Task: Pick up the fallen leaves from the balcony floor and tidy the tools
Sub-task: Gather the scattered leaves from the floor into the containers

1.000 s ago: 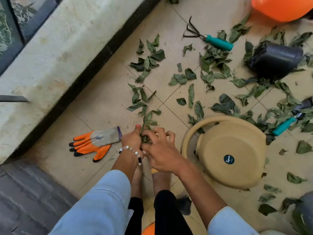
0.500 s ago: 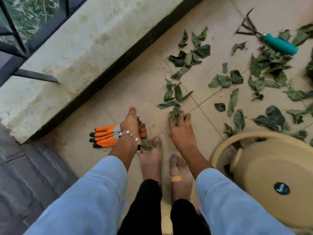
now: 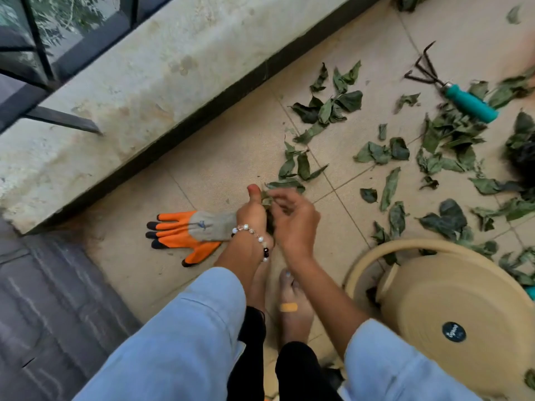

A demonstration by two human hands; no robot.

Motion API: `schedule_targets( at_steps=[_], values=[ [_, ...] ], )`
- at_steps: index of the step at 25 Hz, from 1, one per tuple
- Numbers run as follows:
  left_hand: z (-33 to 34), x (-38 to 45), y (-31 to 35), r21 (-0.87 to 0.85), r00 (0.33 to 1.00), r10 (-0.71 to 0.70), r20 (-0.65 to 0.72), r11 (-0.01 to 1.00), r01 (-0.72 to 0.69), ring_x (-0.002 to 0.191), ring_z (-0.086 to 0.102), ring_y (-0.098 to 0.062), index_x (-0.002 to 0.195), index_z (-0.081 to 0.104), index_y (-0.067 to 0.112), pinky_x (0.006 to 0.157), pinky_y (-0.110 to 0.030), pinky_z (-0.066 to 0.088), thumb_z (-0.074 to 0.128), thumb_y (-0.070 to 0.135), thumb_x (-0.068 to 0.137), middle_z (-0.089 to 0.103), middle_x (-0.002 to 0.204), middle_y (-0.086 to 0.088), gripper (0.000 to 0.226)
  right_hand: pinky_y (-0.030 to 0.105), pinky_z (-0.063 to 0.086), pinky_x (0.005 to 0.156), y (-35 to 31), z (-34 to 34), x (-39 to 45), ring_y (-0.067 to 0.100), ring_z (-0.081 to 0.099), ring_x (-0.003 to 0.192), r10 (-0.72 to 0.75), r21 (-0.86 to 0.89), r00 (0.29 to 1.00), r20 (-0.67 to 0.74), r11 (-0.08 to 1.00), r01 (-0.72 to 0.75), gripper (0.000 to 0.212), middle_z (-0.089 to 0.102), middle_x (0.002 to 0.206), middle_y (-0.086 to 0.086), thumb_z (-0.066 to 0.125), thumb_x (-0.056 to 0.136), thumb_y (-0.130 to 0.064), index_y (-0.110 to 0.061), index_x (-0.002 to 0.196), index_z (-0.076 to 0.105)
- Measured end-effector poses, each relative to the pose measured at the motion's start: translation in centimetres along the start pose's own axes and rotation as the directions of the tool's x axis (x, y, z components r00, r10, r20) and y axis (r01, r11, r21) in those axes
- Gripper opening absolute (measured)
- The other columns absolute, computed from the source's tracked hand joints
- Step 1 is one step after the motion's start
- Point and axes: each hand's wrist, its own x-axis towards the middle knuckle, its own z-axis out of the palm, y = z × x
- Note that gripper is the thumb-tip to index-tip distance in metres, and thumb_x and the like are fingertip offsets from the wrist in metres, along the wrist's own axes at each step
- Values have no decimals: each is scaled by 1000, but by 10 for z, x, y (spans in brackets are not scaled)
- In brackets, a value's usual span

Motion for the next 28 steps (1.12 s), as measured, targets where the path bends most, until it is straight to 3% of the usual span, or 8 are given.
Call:
schedule_targets(
  at_steps=[5,7,10,13,15,18,21,28],
  values=[
    [-33,-4,18,66,988,-60,-139,995,69,77,68,-27,92,67,6,74,-35,56,59,52,89,71,89,-12,47,53,6,112,-7,-11,4,16,23,141,-50,-490,663,747,632,601,22,60,128,-15,54,92,-21,-30,106,68],
    [-34,-3,29,216,965,57,-257,976,0,80,68,-28,91,66,5,78,-37,57,62,48,88,71,93,-12,43,44,25,109,-11,-16,19,14,40,131,19,-338,581,814,829,446,19,61,127,-16,65,87,-20,-22,104,73],
    [-22,7,39,299,960,166,-224,950,-95,96,65,-28,110,60,2,65,-25,53,50,49,95,64,110,-9,50,27,52,83,-20,-9,32,10,68,87,43,99,728,684,984,-150,25,73,90,-1,76,70,5,2,94,72],
    [-41,37,21,-40,965,-22,-262,999,12,98,62,-16,127,57,15,73,-19,46,25,52,101,62,122,-4,56,34,52,86,-22,0,47,14,64,96,24,104,833,553,990,-97,33,72,95,-6,84,64,-10,-15,96,74],
    [-86,69,-37,527,946,241,-217,845,-95,89,64,-13,110,64,26,75,-27,47,34,38,102,68,104,3,34,36,48,92,-17,2,65,16,53,109,-28,-230,918,396,965,129,44,64,117,-2,82,69,-17,-19,111,70],
    [-98,99,-98,719,830,553,-71,605,-342,72,60,-25,102,54,21,65,-37,44,47,11,97,65,85,-4,13,43,36,110,-5,6,94,33,19,140,-120,-832,906,406,361,421,77,19,156,13,67,83,-4,-20,148,30],
    [-90,86,-28,540,883,463,-78,764,-353,62,55,-23,103,47,15,60,-33,41,49,19,99,64,74,-5,6,46,41,103,20,19,97,47,8,142,6,-819,819,573,14,573,70,-1,159,19,50,93,-1,-15,151,15],
    [-49,27,63,277,982,67,-177,961,-16,39,32,-13,66,59,6,40,-19,27,47,58,93,43,51,-2,60,29,49,73,22,15,106,22,59,90,-219,-708,822,526,422,566,18,67,94,11,62,83,2,-3,99,70]
  ],
)
